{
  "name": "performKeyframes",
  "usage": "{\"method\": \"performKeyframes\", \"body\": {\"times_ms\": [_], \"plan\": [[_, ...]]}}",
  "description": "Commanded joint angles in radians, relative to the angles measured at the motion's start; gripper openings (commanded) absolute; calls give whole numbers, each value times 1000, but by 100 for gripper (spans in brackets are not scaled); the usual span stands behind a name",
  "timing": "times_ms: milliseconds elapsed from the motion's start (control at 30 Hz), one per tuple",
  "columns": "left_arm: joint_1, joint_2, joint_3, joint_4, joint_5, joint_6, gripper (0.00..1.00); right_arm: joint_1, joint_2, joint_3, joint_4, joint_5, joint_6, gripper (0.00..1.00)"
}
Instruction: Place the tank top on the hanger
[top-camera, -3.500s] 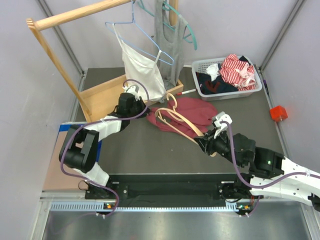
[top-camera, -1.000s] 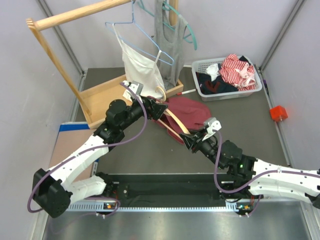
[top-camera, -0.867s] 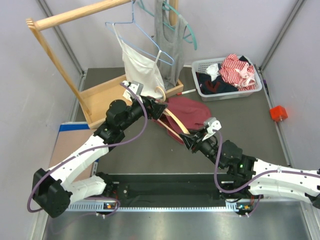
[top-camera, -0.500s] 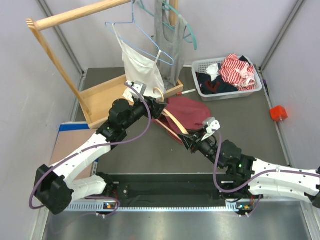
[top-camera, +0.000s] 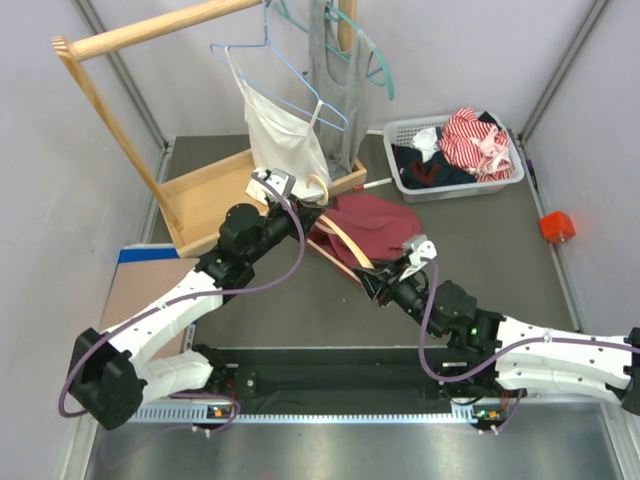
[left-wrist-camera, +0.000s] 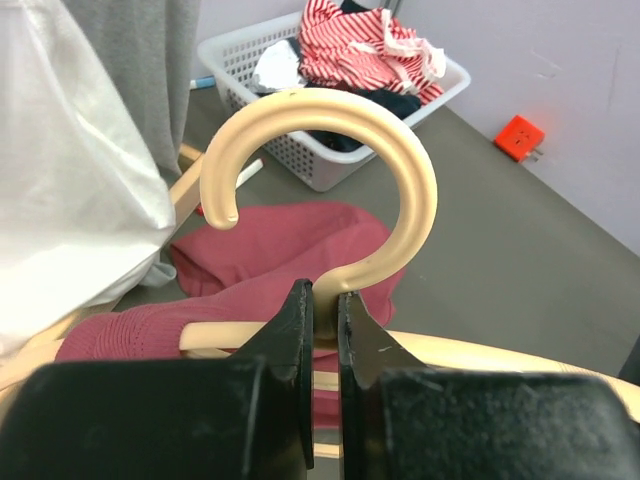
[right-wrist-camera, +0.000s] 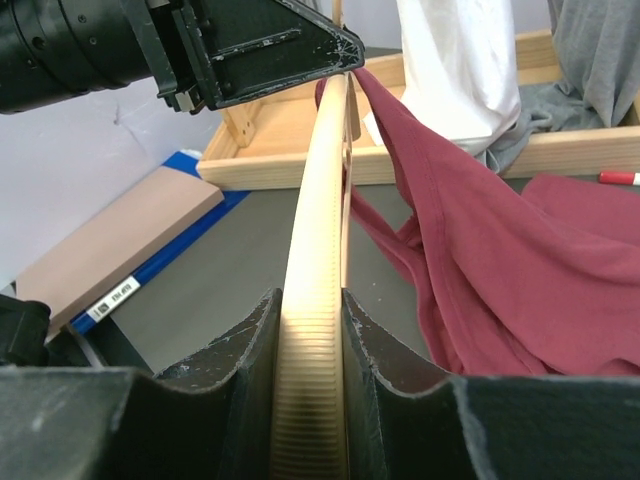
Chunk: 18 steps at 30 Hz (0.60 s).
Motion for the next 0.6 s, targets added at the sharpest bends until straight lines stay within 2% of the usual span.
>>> {"method": "performKeyframes", "body": {"times_ms": [0,100,167,200,233,333,433,567], "plan": [[-6,-29,-40,50,-73,38,0,4,30,12,96,-17,13,0],[-9,-55,-79,71,-115,58,0,4,55,16,86,-11,22,0],[-12,-67,-114,90,-135,77,0,4,64,21,69,-5,33,9],[-13,-75,-126,105,-144,85,0,4,69,27,63,0,35,14],[-16,-83,-137,114,-174,94,0,4,69,32,43,1,35,35],[-20,-97,-175,134,-210,122,0,4,66,55,-17,12,36,70],[-24,-101,-206,146,-257,145,0,4,30,88,-109,49,27,83],[-26,-103,-226,157,-265,150,0,-4,-31,136,-258,133,47,91]]}}
